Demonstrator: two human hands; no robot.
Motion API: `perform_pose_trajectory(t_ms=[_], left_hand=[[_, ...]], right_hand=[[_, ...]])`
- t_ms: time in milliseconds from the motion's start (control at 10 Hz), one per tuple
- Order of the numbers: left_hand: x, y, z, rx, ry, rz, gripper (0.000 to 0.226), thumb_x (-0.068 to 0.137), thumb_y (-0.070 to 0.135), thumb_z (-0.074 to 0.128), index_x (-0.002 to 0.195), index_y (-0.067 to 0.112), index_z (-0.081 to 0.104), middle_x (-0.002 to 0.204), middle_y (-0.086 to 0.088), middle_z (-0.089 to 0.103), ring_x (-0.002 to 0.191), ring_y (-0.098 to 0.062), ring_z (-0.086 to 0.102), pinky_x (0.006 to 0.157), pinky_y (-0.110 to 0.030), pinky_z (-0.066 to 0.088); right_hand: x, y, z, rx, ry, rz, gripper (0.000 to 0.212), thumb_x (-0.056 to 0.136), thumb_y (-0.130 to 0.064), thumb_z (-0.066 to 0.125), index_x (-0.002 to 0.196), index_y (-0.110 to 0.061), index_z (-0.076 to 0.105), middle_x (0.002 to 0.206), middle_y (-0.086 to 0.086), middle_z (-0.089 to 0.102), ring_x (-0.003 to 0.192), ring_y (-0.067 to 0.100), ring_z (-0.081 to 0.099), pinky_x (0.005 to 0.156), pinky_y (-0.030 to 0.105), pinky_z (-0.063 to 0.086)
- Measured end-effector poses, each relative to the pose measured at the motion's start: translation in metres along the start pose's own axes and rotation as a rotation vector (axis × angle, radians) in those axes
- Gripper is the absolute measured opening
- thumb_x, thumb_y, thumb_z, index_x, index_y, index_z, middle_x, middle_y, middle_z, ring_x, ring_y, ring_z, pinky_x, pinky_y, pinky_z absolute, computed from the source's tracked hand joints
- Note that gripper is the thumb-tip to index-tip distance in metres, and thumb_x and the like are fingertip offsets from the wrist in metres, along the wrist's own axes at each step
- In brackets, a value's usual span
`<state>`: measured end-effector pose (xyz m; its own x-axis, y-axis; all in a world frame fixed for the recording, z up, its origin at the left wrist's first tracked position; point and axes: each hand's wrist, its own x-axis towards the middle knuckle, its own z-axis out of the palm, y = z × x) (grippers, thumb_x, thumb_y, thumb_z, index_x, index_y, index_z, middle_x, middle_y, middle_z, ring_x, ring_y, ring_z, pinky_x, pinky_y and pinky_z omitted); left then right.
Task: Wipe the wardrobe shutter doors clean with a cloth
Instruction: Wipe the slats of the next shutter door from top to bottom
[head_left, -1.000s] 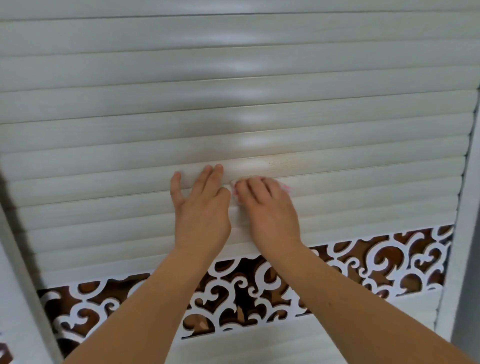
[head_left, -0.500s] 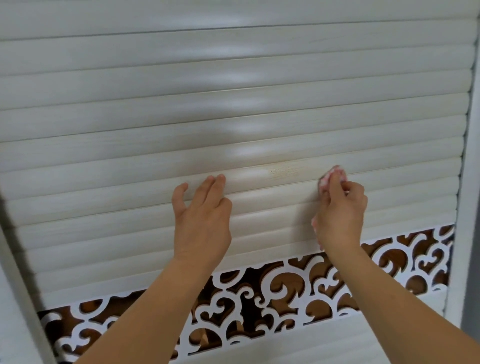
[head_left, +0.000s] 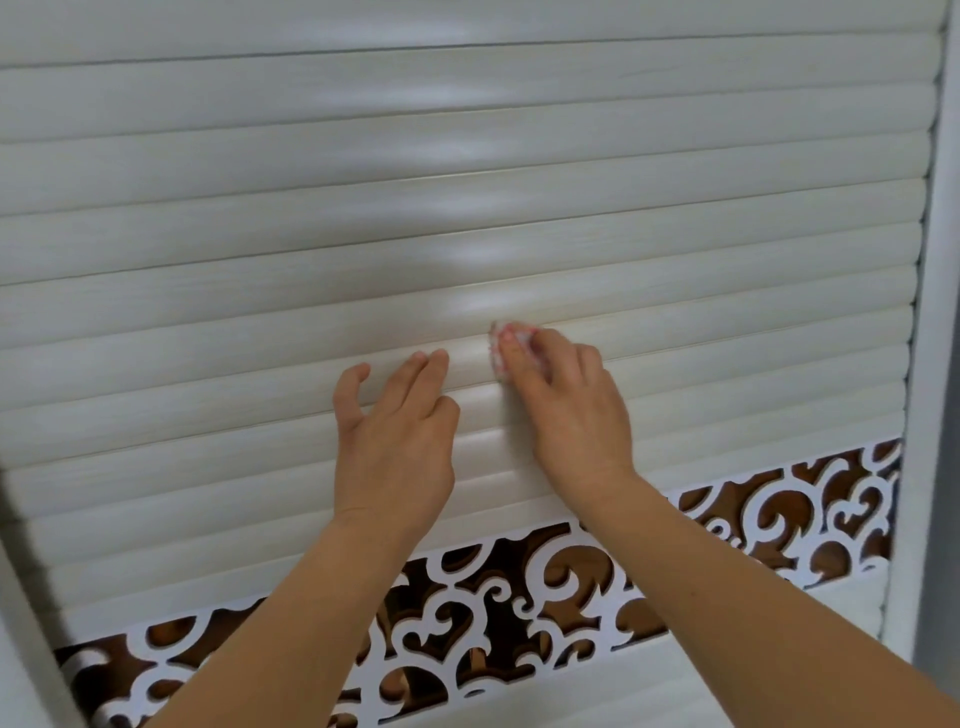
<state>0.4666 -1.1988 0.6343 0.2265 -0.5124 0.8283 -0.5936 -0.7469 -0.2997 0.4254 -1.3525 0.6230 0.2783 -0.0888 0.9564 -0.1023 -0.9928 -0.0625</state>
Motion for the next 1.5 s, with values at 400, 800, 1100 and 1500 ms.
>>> perform_pose_trajectory(t_ms=[400, 800, 1100, 1500], left_hand=[[0.001, -0.002, 0.01, -0.043, 0.099, 0.006, 0.028, 0.068, 0.002, 0.032, 0.059, 0.014, 0.055, 0.119, -0.01, 0.064, 0.114, -0.024, 0.058, 0.101, -0.047, 0.021], [-0.001, -0.006, 0.013, 0.029, 0.173, 0.029, 0.028, 0.068, -0.004, 0.032, 0.064, 0.012, 0.054, 0.116, -0.009, 0.062, 0.106, -0.022, 0.062, 0.099, -0.048, 0.022], [0.001, -0.005, 0.012, -0.05, 0.198, 0.008, 0.024, 0.062, -0.009, 0.045, 0.06, 0.014, 0.051, 0.115, -0.008, 0.064, 0.1, -0.021, 0.063, 0.1, -0.046, 0.024], [-0.002, -0.017, 0.003, -0.294, 0.276, -0.246, 0.024, 0.071, 0.011, 0.029, 0.065, 0.018, 0.05, 0.119, -0.006, 0.06, 0.112, -0.014, 0.049, 0.101, -0.04, 0.018]], right_hand=[[0.006, 0.045, 0.003, 0.039, 0.152, 0.026, 0.042, 0.082, -0.012, 0.038, 0.114, -0.009, 0.066, 0.114, 0.012, 0.064, 0.103, 0.034, 0.05, 0.078, 0.043, 0.048], [0.023, 0.028, 0.001, -0.051, 0.138, -0.202, 0.034, 0.082, -0.018, 0.044, 0.105, -0.023, 0.07, 0.1, 0.001, 0.066, 0.096, 0.024, 0.048, 0.073, 0.035, 0.04], [0.015, 0.103, -0.015, 0.067, 0.165, 0.309, 0.028, 0.09, -0.001, 0.044, 0.106, -0.01, 0.065, 0.109, 0.014, 0.06, 0.1, 0.04, 0.047, 0.064, 0.04, 0.045], [0.013, -0.049, 0.025, 0.158, 0.048, -0.176, 0.054, 0.064, -0.006, 0.07, 0.117, -0.013, 0.064, 0.109, 0.009, 0.063, 0.098, 0.028, 0.043, 0.066, 0.036, 0.048]])
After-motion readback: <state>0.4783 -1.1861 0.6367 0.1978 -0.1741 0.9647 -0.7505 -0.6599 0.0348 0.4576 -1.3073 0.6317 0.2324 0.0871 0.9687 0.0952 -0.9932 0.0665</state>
